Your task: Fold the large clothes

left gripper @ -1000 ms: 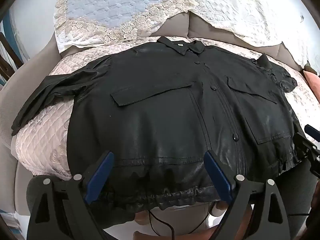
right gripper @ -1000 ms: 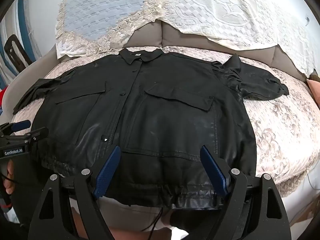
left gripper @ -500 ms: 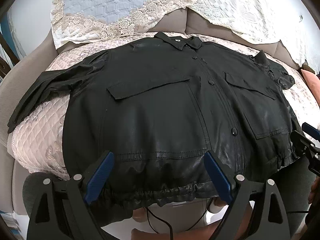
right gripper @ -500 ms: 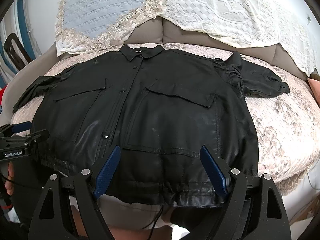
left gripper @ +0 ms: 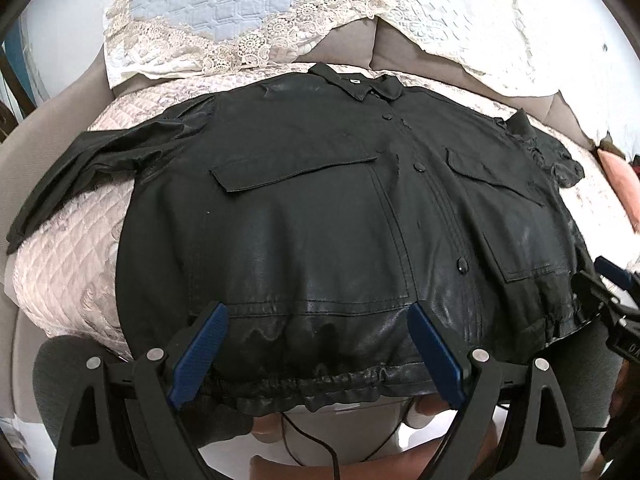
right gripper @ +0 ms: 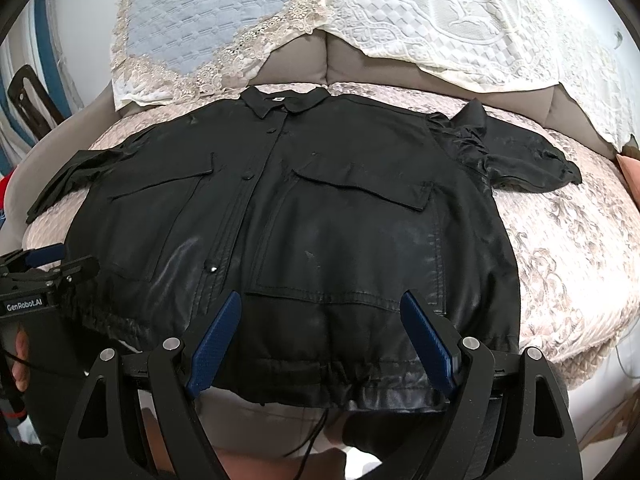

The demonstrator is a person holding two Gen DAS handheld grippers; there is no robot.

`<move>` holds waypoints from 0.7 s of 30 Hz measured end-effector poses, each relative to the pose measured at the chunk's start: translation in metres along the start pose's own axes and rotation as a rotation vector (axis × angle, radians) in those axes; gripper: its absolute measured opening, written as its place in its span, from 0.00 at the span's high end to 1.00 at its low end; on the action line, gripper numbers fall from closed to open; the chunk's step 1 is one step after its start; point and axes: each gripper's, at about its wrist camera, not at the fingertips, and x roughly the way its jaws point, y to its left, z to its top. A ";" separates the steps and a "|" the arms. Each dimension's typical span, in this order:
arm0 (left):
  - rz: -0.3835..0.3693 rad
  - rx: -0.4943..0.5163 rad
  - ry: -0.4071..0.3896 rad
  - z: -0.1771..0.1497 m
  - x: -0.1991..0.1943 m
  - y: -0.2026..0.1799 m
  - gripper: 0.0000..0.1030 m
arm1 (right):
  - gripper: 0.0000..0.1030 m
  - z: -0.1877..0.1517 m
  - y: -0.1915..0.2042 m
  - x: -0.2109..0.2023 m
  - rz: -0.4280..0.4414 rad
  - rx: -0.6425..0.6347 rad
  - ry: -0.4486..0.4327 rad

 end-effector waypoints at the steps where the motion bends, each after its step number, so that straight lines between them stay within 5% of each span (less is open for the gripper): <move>1: 0.000 -0.003 0.000 0.000 0.000 0.000 0.10 | 0.20 0.000 0.000 0.000 0.001 0.000 0.000; 21: -0.013 -0.003 -0.001 0.000 0.001 0.005 0.11 | 0.20 0.000 0.007 0.000 0.013 -0.013 0.003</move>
